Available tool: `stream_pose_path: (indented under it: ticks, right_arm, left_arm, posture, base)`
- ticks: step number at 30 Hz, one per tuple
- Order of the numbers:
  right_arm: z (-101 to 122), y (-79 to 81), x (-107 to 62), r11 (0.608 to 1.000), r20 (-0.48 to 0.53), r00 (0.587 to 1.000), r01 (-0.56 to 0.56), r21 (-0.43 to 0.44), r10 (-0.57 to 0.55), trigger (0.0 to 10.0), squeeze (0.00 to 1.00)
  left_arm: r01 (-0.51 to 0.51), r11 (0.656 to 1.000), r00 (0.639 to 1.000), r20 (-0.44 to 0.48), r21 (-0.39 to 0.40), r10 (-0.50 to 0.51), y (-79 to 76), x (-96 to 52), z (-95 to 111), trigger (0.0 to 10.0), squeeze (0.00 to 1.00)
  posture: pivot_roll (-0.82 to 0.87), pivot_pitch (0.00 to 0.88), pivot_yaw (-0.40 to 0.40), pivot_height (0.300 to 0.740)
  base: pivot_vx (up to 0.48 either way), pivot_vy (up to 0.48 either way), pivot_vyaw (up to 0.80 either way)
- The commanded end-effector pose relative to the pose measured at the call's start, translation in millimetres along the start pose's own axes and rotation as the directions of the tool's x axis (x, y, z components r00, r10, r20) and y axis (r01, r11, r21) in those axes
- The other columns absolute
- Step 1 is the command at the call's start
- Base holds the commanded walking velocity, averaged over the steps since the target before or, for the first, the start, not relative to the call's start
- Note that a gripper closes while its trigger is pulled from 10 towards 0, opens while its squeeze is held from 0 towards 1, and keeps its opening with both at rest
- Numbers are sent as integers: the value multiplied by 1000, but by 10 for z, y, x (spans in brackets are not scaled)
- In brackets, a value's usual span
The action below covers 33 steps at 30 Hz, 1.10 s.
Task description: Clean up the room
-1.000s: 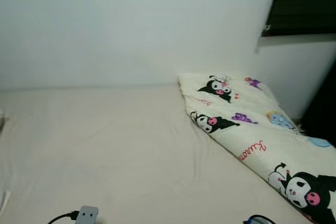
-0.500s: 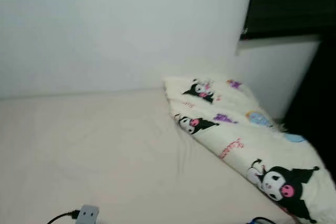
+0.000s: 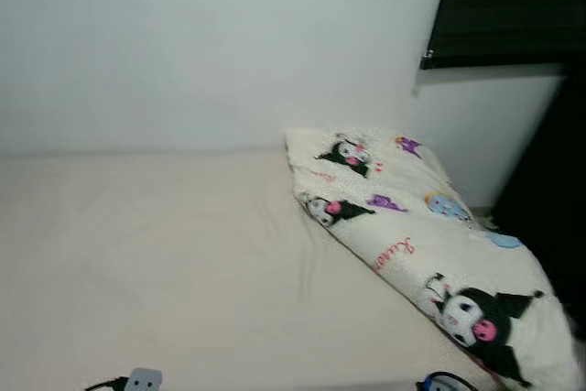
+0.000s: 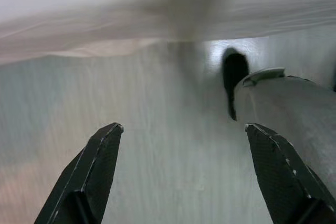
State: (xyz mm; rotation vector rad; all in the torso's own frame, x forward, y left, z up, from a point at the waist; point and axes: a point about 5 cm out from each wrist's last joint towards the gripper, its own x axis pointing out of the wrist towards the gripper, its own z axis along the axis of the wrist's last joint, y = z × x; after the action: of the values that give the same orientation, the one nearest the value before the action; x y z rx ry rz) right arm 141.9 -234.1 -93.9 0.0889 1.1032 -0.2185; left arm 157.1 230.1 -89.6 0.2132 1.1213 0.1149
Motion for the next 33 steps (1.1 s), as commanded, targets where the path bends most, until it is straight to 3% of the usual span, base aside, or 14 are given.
stream_pose_path:
  ticks: [1, 11, 26, 33]
  right_arm:
    - [22, -26, -1, 1000, 7, 1000, 5, 7, -5, 10000, 0]
    - [36, -21, 0, 1000, 11, 1000, 1, 9, -1, 10000, 0]
    - [59, -2, 3, 1000, 22, 1000, -7, 1, 7, 10000, 0]
    - [50, 18, 3, 1000, 20, 999, -28, -2, 28, 10000, 0]
  left_arm:
    - [10, 1000, 1000, -5, 12, -10, -17, 0, -2, 10000, 0]
    - [20, 1000, 1000, 8, 10, -20, -56, 3, 35, 10000, 0]
    - [37, 999, 999, -10, 13, -36, -85, 3, 24, 10000, 0]
    - [22, 1000, 1000, -19, 11, -22, -31, 0, -22, 10000, 0]
  posture:
    - [18, 0, 18, 723]
    - [17, 0, 20, 723]
    - [15, 0, 27, 723]
    - [15, 0, 28, 723]
  base:
    - [0, 0, 0]
    - [0, 0, 0]
    - [0, -465, 0]
    - [0, -201, 758]
